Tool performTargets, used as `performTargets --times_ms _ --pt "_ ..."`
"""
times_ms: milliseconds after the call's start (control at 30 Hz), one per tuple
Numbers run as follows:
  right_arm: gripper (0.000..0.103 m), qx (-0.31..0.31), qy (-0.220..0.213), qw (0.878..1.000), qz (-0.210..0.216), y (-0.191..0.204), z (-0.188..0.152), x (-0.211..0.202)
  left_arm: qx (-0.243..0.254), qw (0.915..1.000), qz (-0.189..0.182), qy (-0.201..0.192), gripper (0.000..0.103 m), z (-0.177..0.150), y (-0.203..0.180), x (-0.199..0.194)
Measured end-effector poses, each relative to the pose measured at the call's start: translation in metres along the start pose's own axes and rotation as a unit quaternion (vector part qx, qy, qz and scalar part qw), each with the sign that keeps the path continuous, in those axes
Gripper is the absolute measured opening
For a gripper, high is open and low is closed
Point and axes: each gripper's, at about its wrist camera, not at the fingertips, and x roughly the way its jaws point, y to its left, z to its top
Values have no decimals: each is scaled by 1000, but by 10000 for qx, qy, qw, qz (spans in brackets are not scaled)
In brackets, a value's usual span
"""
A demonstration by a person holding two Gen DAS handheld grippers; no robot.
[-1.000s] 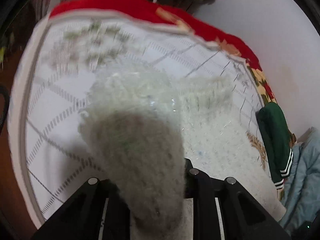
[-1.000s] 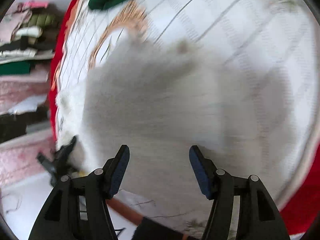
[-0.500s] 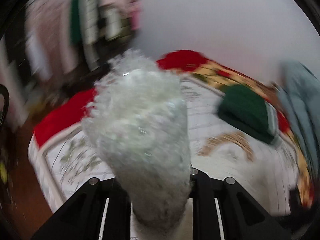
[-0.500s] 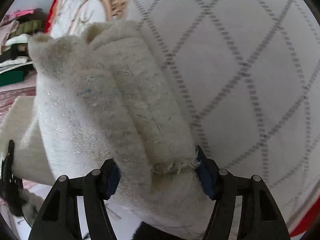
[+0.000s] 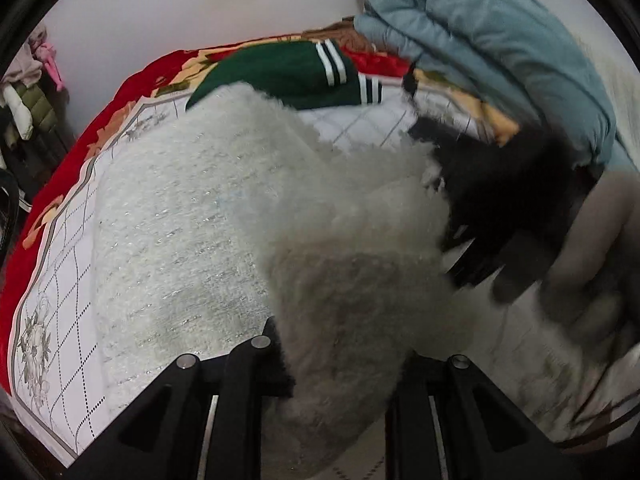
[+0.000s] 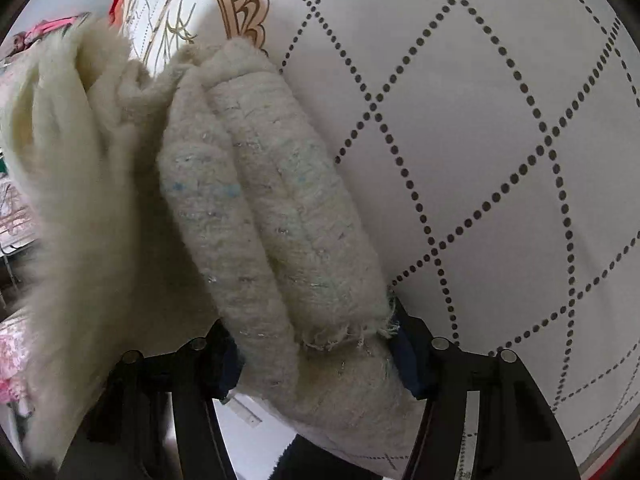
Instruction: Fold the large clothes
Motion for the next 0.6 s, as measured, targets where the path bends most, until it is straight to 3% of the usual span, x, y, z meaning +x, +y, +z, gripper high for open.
performTargets --times_ms 133,267,333,400,500,600 --pt "68 -93 -94 9995 -283 -10 -3 -29 205 9996 100 159 16 -5 9 -2" --pt "69 -248 -710 9966 -340 -7 -20 -80 185 9994 204 185 26 1 11 -17" --pt "75 -195 -936 9954 -15 -4 -25 -103 -18 9998 152 143 42 5 18 -27" --pt "75 -196 -1049 9937 348 3 -26 -117 -191 9997 101 114 100 4 29 -32" --pt "83 -317 -886 9913 925 27 -21 -116 -512 9986 80 111 101 0 40 -48" --pt "91 -561 -581 9910 1064 59 -10 -81 -825 9961 159 259 101 -12 51 -58"
